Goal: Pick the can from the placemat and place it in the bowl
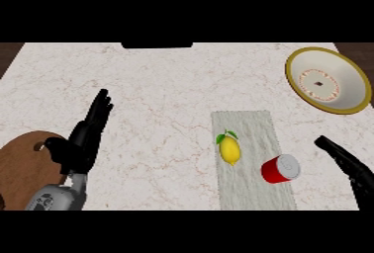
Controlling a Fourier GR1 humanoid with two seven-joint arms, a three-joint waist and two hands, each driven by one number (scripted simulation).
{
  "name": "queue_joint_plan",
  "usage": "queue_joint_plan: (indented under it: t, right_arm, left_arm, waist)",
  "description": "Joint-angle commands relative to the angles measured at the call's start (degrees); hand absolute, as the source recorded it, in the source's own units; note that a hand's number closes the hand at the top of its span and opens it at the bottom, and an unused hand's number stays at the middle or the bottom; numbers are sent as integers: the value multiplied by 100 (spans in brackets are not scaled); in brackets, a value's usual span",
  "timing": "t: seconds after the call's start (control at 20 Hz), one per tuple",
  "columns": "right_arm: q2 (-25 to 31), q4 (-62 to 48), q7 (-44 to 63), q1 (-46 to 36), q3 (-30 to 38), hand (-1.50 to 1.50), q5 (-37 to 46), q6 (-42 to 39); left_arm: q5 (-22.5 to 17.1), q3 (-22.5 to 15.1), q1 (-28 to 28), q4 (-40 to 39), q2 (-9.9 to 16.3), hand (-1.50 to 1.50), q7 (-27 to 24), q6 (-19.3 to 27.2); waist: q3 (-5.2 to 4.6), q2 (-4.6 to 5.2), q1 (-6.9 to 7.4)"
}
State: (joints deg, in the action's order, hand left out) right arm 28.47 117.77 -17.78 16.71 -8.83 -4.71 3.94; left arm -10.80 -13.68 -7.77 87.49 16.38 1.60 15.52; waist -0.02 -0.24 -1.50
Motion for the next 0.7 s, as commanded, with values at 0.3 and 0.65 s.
queue_joint_plan:
  t: [0.3,0.65]
  right_arm:
    - [780,1382,2796,-265,638,-150,88,-264]
    - [1422,663,4001,-890,668,-150,-222,-1060]
  left_arm:
    - [272,-46,-137,171,-245,0,278,43]
    - [176,26,-198,-79,-305,0,47,-271]
  waist:
    - [-2,16,136]
    - [-3,35,177]
